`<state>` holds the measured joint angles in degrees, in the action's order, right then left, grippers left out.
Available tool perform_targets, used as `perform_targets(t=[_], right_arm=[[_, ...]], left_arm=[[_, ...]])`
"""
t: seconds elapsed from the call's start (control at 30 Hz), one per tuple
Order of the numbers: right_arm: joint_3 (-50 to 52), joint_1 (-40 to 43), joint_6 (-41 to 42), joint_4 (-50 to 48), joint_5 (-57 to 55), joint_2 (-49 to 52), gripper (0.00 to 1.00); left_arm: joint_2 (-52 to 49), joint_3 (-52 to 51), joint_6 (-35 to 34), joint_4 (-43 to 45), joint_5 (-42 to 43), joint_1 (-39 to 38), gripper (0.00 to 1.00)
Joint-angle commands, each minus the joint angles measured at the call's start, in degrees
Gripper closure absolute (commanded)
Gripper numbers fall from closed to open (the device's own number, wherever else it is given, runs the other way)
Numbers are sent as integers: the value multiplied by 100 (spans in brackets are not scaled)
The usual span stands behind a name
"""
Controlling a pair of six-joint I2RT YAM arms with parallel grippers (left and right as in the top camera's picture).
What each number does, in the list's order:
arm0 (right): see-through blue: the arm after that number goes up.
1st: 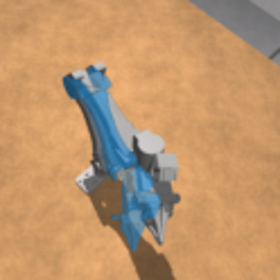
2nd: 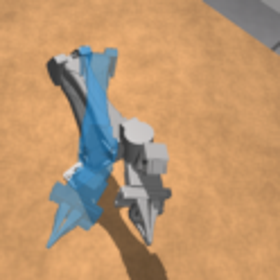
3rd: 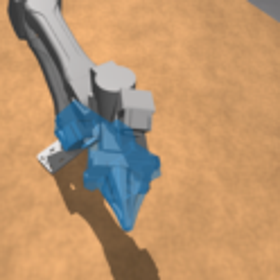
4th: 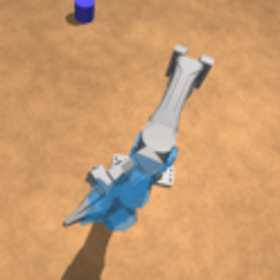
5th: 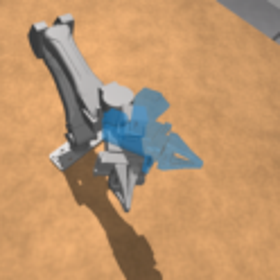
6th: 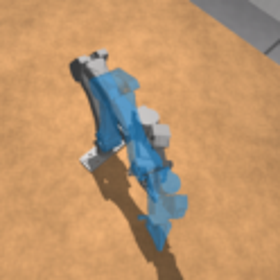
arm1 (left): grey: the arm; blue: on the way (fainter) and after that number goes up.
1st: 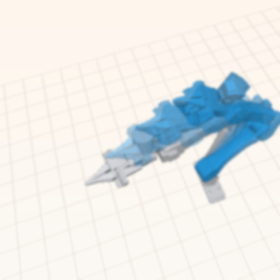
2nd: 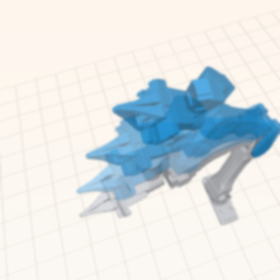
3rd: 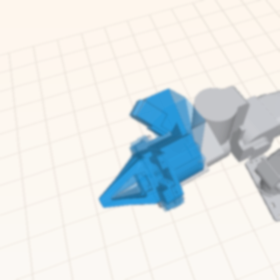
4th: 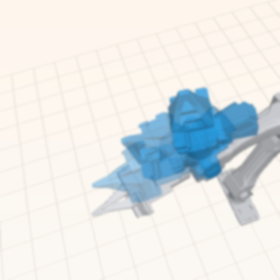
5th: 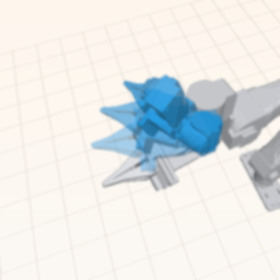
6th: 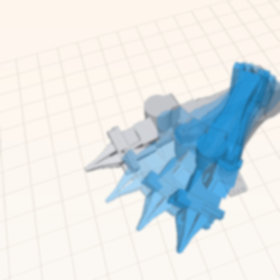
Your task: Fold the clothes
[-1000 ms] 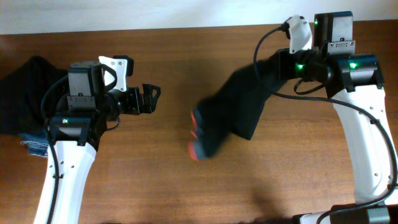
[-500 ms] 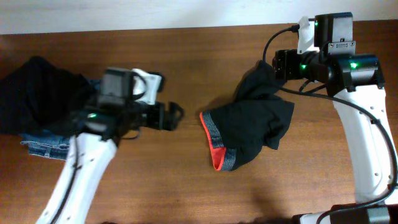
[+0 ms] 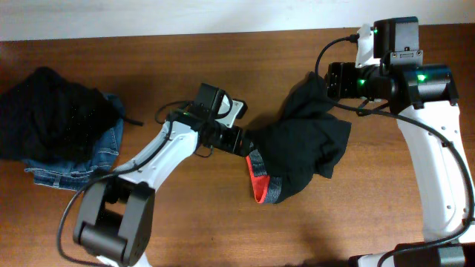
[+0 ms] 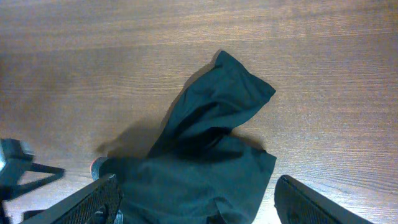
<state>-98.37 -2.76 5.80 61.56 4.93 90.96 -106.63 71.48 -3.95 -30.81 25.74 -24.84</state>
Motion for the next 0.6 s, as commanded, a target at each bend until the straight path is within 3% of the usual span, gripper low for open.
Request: perform_targets(t=[0.0,0.57], right_arm=[[11,26,50,0,-94,44,16],[11,26,50,2,-94,44,15]], left_arm=[[-177,57,-76,131,789,-4,1],[-782,57,-76,435,863,-149,1]])
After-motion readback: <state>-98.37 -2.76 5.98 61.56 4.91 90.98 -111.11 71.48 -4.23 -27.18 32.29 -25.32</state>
